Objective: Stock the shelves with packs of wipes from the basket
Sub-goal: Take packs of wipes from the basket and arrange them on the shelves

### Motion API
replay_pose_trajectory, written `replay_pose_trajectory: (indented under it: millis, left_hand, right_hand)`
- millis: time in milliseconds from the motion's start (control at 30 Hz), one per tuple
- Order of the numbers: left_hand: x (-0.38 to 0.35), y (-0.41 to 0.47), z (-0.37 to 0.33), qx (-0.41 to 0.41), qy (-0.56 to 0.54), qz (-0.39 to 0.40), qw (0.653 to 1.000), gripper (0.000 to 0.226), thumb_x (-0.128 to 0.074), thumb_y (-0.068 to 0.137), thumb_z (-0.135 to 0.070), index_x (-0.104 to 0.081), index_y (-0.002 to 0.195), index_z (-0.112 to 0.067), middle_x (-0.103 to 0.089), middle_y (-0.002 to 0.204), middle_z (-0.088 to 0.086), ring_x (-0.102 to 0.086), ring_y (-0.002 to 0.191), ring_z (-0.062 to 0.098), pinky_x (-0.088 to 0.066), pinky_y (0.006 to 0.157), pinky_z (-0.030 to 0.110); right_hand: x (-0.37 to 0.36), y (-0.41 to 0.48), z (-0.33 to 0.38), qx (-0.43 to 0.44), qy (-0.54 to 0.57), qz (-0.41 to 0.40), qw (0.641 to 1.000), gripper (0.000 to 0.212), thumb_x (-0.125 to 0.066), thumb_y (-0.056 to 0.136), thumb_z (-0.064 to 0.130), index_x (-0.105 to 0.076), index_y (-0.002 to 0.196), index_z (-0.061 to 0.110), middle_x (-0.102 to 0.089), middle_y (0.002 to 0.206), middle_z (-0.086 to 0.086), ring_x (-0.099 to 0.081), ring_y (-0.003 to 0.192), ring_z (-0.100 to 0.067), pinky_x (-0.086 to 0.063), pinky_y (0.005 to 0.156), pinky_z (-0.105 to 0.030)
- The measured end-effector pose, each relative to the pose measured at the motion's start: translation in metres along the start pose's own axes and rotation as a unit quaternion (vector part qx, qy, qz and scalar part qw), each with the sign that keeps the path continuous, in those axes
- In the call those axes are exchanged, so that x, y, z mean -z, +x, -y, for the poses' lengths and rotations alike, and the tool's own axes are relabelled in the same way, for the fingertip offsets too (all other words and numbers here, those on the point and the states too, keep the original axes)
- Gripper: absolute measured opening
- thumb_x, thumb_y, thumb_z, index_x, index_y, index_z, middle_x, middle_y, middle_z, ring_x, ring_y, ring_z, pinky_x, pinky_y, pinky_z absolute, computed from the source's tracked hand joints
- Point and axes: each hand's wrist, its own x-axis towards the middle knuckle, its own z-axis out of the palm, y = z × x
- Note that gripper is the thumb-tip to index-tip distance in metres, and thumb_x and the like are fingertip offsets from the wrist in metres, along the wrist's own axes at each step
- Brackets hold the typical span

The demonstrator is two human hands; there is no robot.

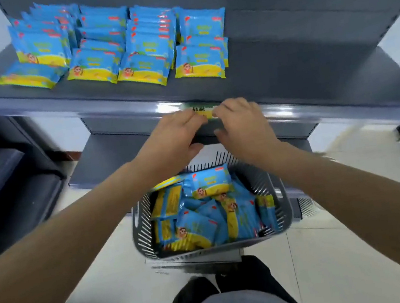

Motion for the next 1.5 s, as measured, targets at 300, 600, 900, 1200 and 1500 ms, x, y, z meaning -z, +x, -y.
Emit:
replay_pose_trajectory:
  millis: [300,600,900,1200,1500]
  left_hand:
    - [-0.124,-0.061,0.037,0.073,-0.032,0.239,0.968,0.052,-0.068,0.081,-0.023,-0.049,0.129,-0.013,-0.052,0.127,0.007,-0.048,0.119,0.026,-0.035,0.099,0.033]
    - [-0.193,-0.082,0.042,0.063,0.021,0.403,0.913,0.059,-0.068,0.083,-0.019,-0.043,0.136,-0.016,-0.049,0.133,0.006,-0.047,0.121,0.027,-0.042,0.099,0.037]
    - [-0.22,-0.083,0.048,0.002,0.087,0.448,0.89,0.049,-0.065,0.082,-0.017,-0.051,0.129,-0.024,-0.057,0.124,0.003,-0.045,0.121,0.026,-0.03,0.103,0.036]
    - [-0.158,-0.038,0.04,0.123,-0.065,0.405,0.903,0.04,-0.066,0.08,-0.017,-0.058,0.119,-0.017,-0.061,0.113,0.006,-0.056,0.098,0.025,-0.04,0.075,0.026]
    - [-0.049,0.007,0.034,0.131,-0.082,0.278,0.948,0.016,-0.07,0.072,-0.02,-0.064,0.087,-0.017,-0.055,0.071,-0.004,-0.053,0.065,0.017,-0.036,0.054,0.023]
  right_hand:
    - [-0.134,-0.051,-0.02,-0.022,-0.015,0.355,0.934,0.036,-0.052,0.09,0.021,-0.048,0.123,0.007,-0.05,0.122,-0.018,-0.045,0.112,-0.036,-0.043,0.087,-0.042]
    - [-0.193,-0.069,-0.04,-0.057,-0.022,0.448,0.892,0.037,-0.057,0.086,0.016,-0.053,0.123,0.008,-0.05,0.121,-0.018,-0.049,0.111,-0.034,-0.041,0.093,-0.036]
    - [-0.203,-0.071,-0.035,-0.048,-0.008,0.449,0.892,0.037,-0.06,0.086,0.026,-0.048,0.12,0.017,-0.053,0.116,-0.01,-0.044,0.114,-0.032,-0.041,0.095,-0.043]
    - [-0.138,-0.036,-0.054,-0.084,0.081,0.4,0.909,0.046,-0.046,0.097,0.024,-0.029,0.132,0.001,-0.059,0.095,-0.018,-0.055,0.08,-0.032,-0.04,0.061,-0.036]
    - [-0.023,0.04,-0.09,-0.165,0.254,0.194,0.933,0.042,-0.076,0.075,0.036,-0.053,0.101,0.012,-0.056,0.094,-0.004,-0.054,0.064,-0.015,-0.046,0.049,-0.026]
